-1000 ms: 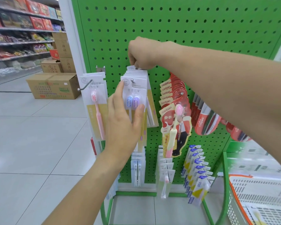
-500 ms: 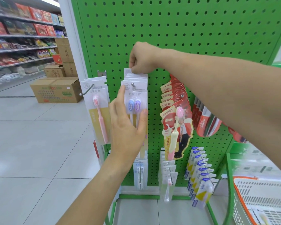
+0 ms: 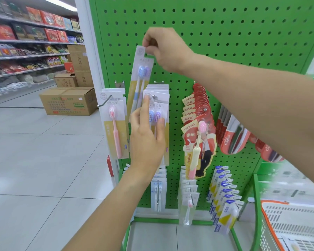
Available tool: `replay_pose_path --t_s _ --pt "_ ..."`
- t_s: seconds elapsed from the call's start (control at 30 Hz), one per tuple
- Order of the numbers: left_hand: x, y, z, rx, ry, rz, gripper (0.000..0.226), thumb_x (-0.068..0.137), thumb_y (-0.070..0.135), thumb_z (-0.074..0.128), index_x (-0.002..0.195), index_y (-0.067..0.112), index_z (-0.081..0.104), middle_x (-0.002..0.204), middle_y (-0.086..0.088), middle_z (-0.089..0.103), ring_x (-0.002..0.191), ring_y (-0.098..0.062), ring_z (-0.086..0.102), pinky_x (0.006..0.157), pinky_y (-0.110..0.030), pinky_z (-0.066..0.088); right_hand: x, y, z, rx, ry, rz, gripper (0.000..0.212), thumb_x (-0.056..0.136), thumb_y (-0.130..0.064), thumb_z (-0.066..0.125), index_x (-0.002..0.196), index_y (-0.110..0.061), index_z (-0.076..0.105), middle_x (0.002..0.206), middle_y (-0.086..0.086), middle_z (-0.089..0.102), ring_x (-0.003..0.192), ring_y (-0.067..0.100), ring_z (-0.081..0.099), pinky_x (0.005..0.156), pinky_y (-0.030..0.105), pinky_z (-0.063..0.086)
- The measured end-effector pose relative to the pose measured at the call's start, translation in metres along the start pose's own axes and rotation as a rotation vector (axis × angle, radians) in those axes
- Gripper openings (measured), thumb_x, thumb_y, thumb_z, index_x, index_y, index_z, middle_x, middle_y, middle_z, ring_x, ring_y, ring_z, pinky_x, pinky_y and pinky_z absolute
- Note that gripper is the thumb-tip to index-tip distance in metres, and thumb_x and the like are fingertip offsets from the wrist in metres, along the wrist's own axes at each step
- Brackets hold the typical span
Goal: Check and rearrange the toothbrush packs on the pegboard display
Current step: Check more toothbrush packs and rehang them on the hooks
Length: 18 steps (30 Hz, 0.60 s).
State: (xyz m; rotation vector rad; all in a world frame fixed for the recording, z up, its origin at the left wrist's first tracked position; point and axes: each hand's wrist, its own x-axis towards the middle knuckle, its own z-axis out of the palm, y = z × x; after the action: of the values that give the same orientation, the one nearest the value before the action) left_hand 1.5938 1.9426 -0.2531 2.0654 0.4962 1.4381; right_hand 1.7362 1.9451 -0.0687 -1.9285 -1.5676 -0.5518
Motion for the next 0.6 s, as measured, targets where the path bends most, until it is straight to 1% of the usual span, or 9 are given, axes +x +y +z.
replay_pose_path --t_s 0.07,0.1,0.17,0.27,0.33,0.43,0.47,0.53,0.6 --pt "0.003 -0.002 0.005 -0.020 -0.005 -0.019 0.060 0.102 0.020 0.057 0.156 0.018 0.032 0.129 0.001 0.042 0.089 0.029 0.042 0.075 0.010 0.026 -0.002 0.001 -0.009 0.000 0.117 -0.036 0.010 0.100 -0.006 0.052 0.102 -0.012 0.060 0.093 -0.010 0.056 0.081 0.000 0.052 0.078 0.014 0.047" --pt "0.004 -0.002 0.007 -0.022 -0.001 -0.025 0.061 0.102 0.021 0.057 0.157 0.018 0.031 0.127 0.003 0.041 0.088 0.029 0.042 0.074 0.009 0.026 -0.003 0.003 -0.012 -0.008 0.190 -0.053 0.011 0.100 -0.006 0.052 0.104 -0.009 0.061 0.096 -0.007 0.057 0.084 0.004 0.054 0.081 0.016 0.048" --pt "0.006 -0.002 0.012 -0.022 0.012 -0.044 0.061 0.101 0.024 0.058 0.156 0.019 0.032 0.125 0.004 0.040 0.090 0.030 0.040 0.073 0.009 0.027 -0.004 0.004 -0.018 -0.015 0.343 -0.084 0.013 0.099 -0.006 0.050 0.104 -0.005 0.062 0.097 -0.004 0.059 0.087 0.010 0.054 0.082 0.020 0.049" --pt "0.010 -0.002 0.020 -0.076 0.030 -0.098 0.060 0.100 0.025 0.059 0.154 0.024 0.034 0.131 0.000 0.045 0.097 0.032 0.037 0.076 0.008 0.027 -0.006 0.004 -0.025 0.032 0.556 -0.091 0.018 0.095 -0.009 0.050 0.101 -0.001 0.064 0.097 0.003 0.064 0.088 0.015 0.058 0.082 0.028 0.051" --pt "0.011 -0.002 0.025 -0.098 0.042 -0.117 0.059 0.100 0.024 0.060 0.153 0.025 0.035 0.135 -0.004 0.046 0.099 0.033 0.036 0.077 0.009 0.025 -0.009 0.004 -0.029 0.090 0.653 -0.079 0.018 0.095 -0.010 0.051 0.100 0.000 0.066 0.095 0.003 0.065 0.086 0.013 0.057 0.081 0.024 0.050" --pt "0.013 0.000 0.028 -0.117 0.059 -0.119 0.058 0.098 0.021 0.062 0.151 0.023 0.037 0.137 -0.006 0.046 0.101 0.033 0.036 0.079 0.011 0.022 -0.016 0.004 -0.034 0.172 0.741 -0.076 0.016 0.094 -0.005 0.052 0.098 0.003 0.065 0.091 -0.002 0.060 0.082 0.004 0.053 0.075 0.014 0.046" --pt "0.014 0.001 0.029 -0.128 0.069 -0.117 0.059 0.097 0.020 0.064 0.149 0.021 0.038 0.137 -0.007 0.047 0.103 0.028 0.039 0.080 0.011 0.022 -0.019 0.005 -0.036 0.189 0.761 -0.070 0.015 0.093 -0.003 0.052 0.098 0.003 0.065 0.091 -0.003 0.059 0.082 0.002 0.052 0.074 0.013 0.046" --pt "0.014 0.003 0.029 -0.166 0.099 -0.137 0.063 0.093 0.020 0.070 0.147 0.020 0.037 0.135 -0.009 0.047 0.104 0.011 0.045 0.084 0.008 0.026 -0.026 0.007 -0.039 0.225 0.782 -0.051 0.014 0.091 -0.001 0.053 0.096 0.002 0.065 0.089 -0.003 0.058 0.080 0.003 0.052 0.072 0.015 0.046" --pt "0.009 0.005 0.028 -0.205 0.133 -0.196 0.073 0.089 0.024 0.075 0.148 0.018 0.032 0.136 -0.010 0.044 0.117 -0.008 0.046 0.092 -0.001 0.034 -0.033 0.007 -0.043 0.258 0.784 0.001 0.012 0.090 0.000 0.053 0.094 -0.002 0.064 0.089 -0.004 0.058 0.079 0.003 0.052 0.071 0.014 0.045"
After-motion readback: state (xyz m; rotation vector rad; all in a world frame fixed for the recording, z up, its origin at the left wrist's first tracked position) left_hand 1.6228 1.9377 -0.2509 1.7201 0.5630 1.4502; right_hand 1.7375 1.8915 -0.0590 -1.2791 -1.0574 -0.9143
